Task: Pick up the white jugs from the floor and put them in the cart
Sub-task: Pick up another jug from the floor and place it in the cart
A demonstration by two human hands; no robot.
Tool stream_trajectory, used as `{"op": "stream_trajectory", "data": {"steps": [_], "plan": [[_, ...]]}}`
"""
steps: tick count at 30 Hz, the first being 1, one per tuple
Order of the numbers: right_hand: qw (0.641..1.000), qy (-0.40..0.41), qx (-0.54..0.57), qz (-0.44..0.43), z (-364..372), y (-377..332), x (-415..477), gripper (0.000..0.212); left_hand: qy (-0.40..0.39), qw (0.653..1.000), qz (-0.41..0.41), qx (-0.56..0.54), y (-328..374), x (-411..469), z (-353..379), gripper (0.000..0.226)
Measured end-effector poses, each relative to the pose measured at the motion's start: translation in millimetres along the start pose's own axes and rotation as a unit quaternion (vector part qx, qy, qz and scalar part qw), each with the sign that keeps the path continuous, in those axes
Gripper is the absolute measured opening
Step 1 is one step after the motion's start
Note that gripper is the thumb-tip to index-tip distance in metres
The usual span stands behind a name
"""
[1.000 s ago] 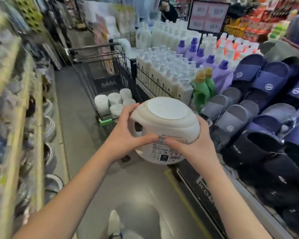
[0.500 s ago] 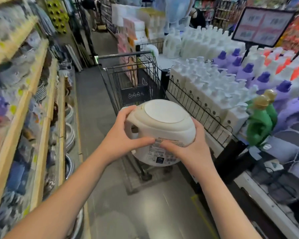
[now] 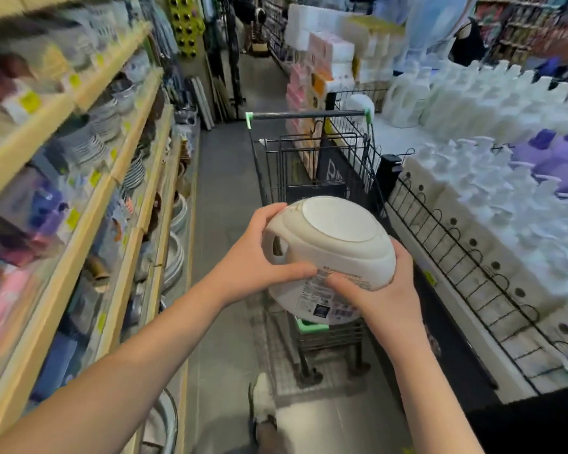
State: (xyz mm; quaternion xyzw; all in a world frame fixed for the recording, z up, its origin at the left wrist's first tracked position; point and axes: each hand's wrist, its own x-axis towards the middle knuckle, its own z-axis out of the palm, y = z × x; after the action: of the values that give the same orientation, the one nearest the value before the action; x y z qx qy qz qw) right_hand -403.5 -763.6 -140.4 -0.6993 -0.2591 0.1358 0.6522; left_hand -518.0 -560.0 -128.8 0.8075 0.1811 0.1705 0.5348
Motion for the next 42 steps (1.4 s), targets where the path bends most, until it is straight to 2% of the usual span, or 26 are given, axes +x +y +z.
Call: {"op": "stream_trajectory", "data": {"steps": [4, 10, 19, 27, 32, 39, 40, 42], "plan": [[1.000, -0.002, -0.008, 0.004, 26.3, 27.3, 62.8, 0.109, 0.003, 1.000, -0.009, 0.016, -22.6, 57.5, -23.1, 0.101], [1.000, 0.010, 0.015, 0.023, 47.5, 53.5, 148.5, 0.104, -0.043, 0.997, -0.027, 0.059, -41.8, 154.3, -42.9, 0.107], [0.996, 0.039, 0.010, 0.078, 69.3, 82.5, 225.5, 0.104, -0.102, 0.992, -0.043, 0.066, -75.4, 254.3, -56.6, 0.109], [0.984, 0.137, -0.001, 0.117, 86.4, 104.9, 251.6, 0.101, -0.208, 0.974, -0.023, 0.088, -97.9, 331.3, -56.3, 0.109], [0.968, 0.207, -0.007, 0.143, 105.4, 114.2, 273.9, 0.133, -0.284, 0.955, 0.007, 0.086, -117.3, 391.5, -57.5, 0.106], [0.923, 0.334, -0.043, 0.188, 142.4, 123.0, 297.1, 0.144, -0.405, 0.910, 0.059, 0.066, -147.0, 464.8, -46.7, 0.106], [0.916, 0.350, -0.045, 0.188, 147.9, 124.6, 297.9, 0.143, -0.425, 0.901, 0.064, 0.062, -149.9, 471.4, -43.6, 0.108], [0.909, 0.375, -0.060, 0.171, 159.0, 124.6, 296.4, 0.128, -0.464, 0.880, 0.075, 0.061, -155.8, 481.8, -36.8, 0.114]]}}
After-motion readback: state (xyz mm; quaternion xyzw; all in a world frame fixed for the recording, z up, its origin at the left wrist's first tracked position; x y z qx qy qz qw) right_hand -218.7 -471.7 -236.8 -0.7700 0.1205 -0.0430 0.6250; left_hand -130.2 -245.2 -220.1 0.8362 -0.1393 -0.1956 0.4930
